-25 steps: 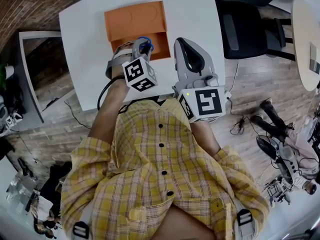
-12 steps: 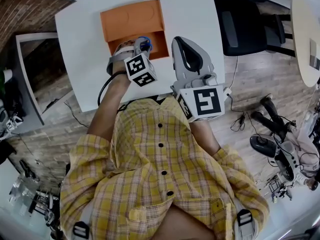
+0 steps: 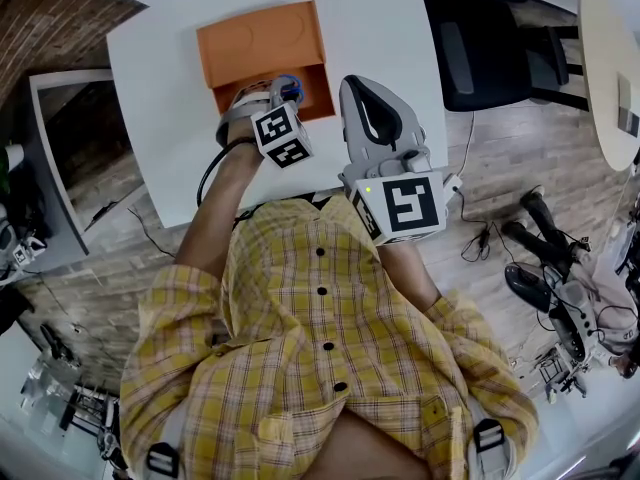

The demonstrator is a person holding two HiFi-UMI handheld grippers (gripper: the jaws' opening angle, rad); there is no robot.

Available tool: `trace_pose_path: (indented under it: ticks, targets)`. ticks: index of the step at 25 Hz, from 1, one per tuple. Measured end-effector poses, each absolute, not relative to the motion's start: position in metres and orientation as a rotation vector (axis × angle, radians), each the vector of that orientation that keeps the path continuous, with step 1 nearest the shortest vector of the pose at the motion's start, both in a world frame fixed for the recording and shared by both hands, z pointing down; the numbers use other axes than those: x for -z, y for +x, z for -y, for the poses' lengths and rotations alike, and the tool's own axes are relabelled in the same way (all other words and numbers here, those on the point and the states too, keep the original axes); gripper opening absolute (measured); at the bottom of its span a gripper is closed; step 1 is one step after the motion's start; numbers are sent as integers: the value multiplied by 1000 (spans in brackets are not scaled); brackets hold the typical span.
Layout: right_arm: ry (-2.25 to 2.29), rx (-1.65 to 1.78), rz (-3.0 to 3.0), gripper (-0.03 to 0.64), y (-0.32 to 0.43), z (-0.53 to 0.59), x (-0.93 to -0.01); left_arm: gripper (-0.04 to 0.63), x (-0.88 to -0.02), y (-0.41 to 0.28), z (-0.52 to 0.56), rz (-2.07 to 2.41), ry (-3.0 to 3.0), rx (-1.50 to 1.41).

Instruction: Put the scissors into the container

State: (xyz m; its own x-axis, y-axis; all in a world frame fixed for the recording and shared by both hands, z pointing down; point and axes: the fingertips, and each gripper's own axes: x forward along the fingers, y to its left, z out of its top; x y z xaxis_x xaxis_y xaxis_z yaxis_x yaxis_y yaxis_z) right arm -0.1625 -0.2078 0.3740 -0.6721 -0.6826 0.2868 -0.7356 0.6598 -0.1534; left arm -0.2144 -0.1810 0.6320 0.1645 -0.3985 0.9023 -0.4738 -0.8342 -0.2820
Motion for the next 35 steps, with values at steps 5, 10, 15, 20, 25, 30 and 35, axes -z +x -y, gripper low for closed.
trace_pose_path:
  ticks: [5, 10, 15, 20, 25, 30, 35]
  targets:
    - [1159, -383, 2668, 6, -160, 208, -377, 81, -643, -211, 183, 850, 2356, -1778]
    - [1162, -384, 2662, 6, -160, 210, -377, 83, -649, -209, 184, 828, 2367, -1776]
    - [1166, -379, 2662, 6, -158, 212, -377, 83, -656, -206, 184, 795, 2374, -1794]
    - [1173, -371, 2662, 6, -158, 207, -373, 84, -660, -205, 179, 775, 2381, -1793]
    - [1181, -374, 2667, 6, -156, 205, -371, 84, -663, -201, 180, 775, 2388, -1728]
    - [1183, -379, 2657, 6, -160, 206, -375, 86, -671, -203, 179, 758, 2386, -1712]
    - [1185, -377, 2655, 6, -157, 204, -374, 86, -669, -199, 179, 750, 2389, -1711]
